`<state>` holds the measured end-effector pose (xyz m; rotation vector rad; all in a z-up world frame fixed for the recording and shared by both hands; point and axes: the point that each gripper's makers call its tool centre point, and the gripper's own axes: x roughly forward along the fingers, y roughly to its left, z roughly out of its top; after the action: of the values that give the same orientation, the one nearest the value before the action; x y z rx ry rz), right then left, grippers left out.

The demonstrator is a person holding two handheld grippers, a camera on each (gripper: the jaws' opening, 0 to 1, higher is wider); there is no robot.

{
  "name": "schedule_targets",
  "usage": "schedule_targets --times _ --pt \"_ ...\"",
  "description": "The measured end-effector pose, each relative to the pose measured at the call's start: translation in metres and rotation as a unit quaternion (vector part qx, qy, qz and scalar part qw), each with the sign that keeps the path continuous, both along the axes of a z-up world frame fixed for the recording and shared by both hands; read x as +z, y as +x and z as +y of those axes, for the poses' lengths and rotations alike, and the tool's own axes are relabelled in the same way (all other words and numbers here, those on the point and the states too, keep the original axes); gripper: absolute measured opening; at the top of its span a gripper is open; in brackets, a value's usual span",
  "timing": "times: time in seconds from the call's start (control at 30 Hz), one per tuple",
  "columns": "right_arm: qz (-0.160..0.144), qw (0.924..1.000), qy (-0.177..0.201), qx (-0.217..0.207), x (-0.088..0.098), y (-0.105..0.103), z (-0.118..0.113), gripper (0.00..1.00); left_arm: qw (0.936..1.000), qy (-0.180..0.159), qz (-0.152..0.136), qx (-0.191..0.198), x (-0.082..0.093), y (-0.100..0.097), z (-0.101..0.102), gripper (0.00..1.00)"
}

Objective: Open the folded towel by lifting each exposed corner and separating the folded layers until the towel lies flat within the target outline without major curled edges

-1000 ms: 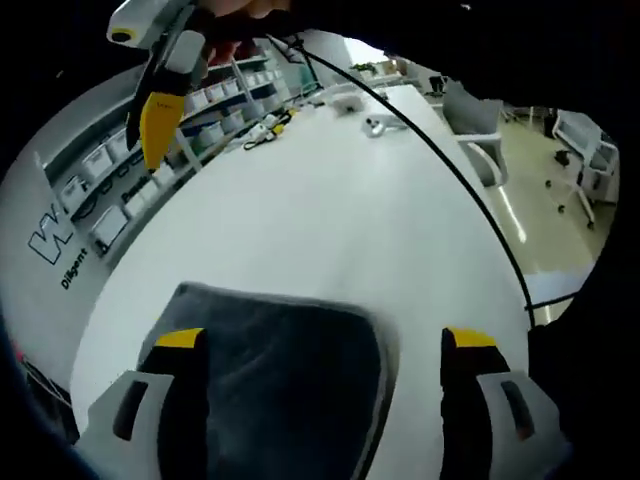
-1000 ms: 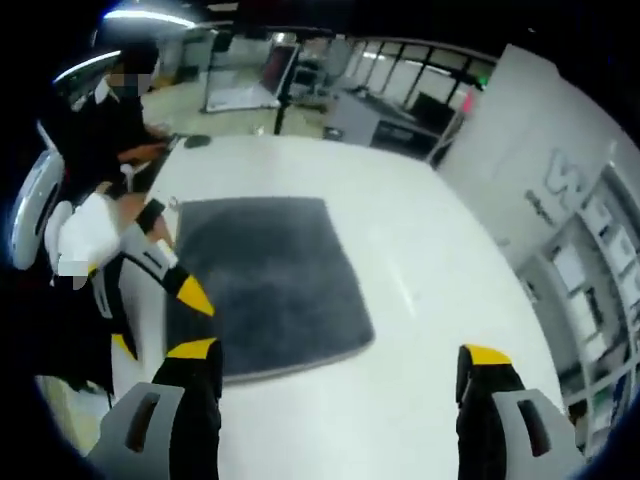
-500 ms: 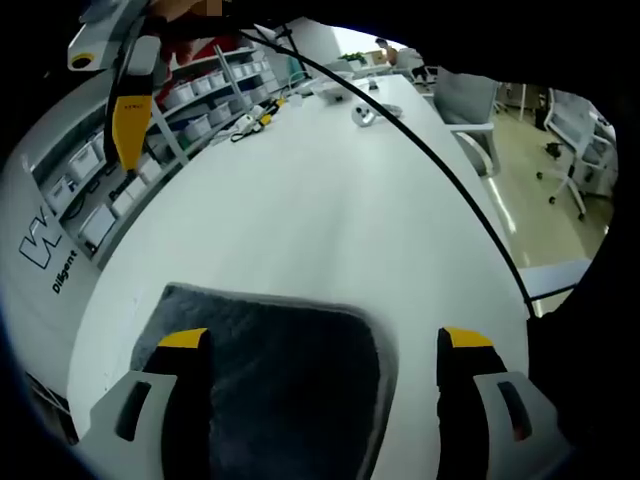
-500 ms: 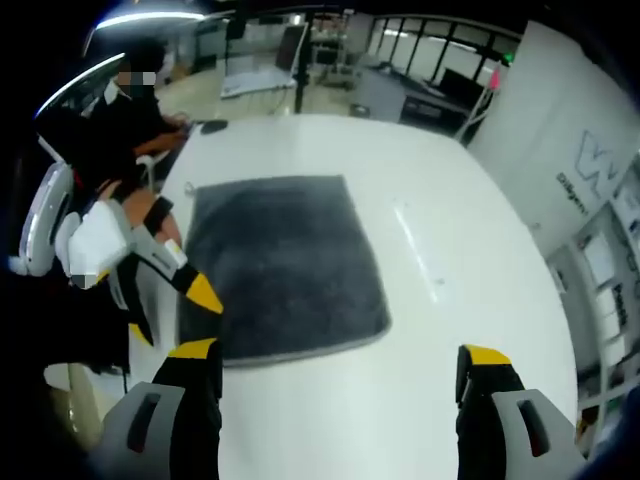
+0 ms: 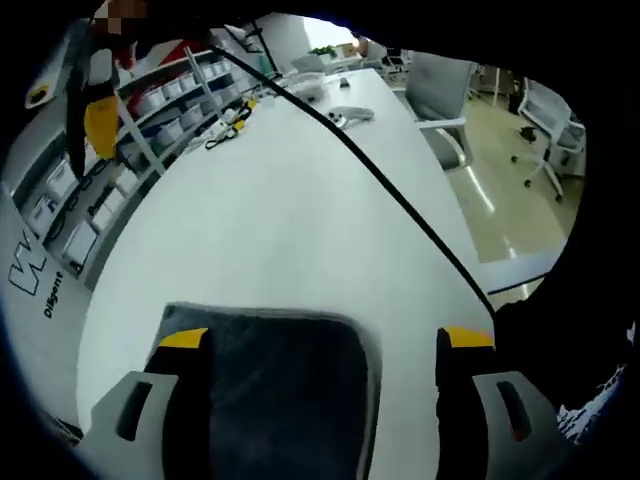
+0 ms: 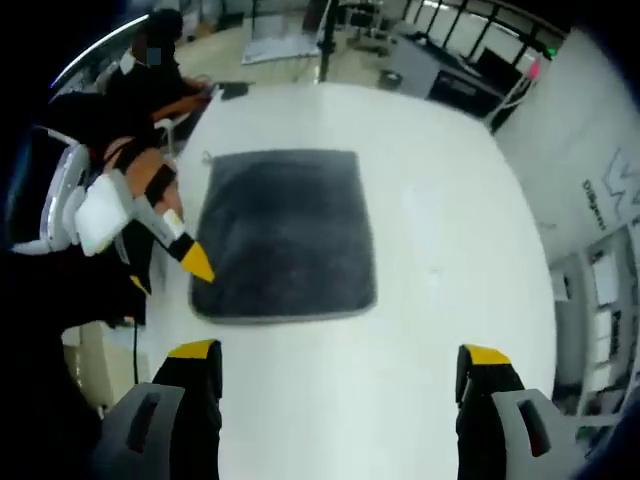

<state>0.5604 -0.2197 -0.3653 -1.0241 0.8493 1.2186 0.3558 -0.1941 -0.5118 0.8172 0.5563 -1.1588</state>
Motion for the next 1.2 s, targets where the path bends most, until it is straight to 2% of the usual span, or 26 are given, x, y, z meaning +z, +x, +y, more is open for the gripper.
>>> schedule_targets --times 0.07,0.13,0.33,0.43,0.53,0.6,0.7,0.77,0.83,0.97,1.2 --pt "-0.002 0.9999 -0.012 0.002 0.006 0.000 0.004 0.98 0.9999 -0.013 -0.010 -0.004 0.009 0.003 -0.004 0.95" --pt "-0.013 0.9995 -0.029 0.004 0.011 0.002 0.006 0.97 0.9999 -0.013 -0.002 -0.009 0.014 -0.001 -0.004 0.96" --pt "-0.045 0.9975 -0.053 0.010 0.019 0.012 0.019 1.00 0.9998 0.012 -0.002 -0.018 0.025 0.000 0.006 0.93" --pt "-0.052 0.9965 -0.064 0.008 0.018 0.021 0.030 1.00 0.9995 0.014 0.006 -0.029 0.022 -0.003 0.004 0.95" --pt "-0.057 0.9931 -0.102 0.011 0.014 0.026 0.031 1.00 0.9994 0.012 0.003 -0.031 0.014 0.000 -0.001 0.94" --pt "-0.058 0.9921 -0.111 0.013 0.014 0.026 0.034 1.00 0.9996 0.008 -0.007 -0.026 0.011 0.005 -0.005 0.92" --pt "-0.052 0.9911 -0.118 0.032 0.014 0.020 0.041 1.00 0.9997 0.007 -0.008 -0.021 0.009 0.006 -0.006 0.94" --pt "-0.048 0.9908 -0.118 0.047 0.010 0.015 0.045 1.00 0.9991 -0.009 -0.034 -0.023 0.015 0.012 -0.011 0.96" --pt "-0.049 0.9896 -0.124 0.053 0.004 0.014 0.045 1.00 0.9991 -0.011 -0.038 -0.014 0.016 0.015 -0.010 0.96" --pt "-0.060 0.9872 -0.132 0.066 -0.008 0.020 0.043 0.99 0.9992 -0.013 -0.038 -0.002 0.011 0.018 -0.004 0.93" --pt "-0.053 0.9894 -0.119 0.064 -0.028 0.028 0.037 0.99 0.9994 -0.014 -0.028 0.012 0.000 0.019 -0.002 0.91"
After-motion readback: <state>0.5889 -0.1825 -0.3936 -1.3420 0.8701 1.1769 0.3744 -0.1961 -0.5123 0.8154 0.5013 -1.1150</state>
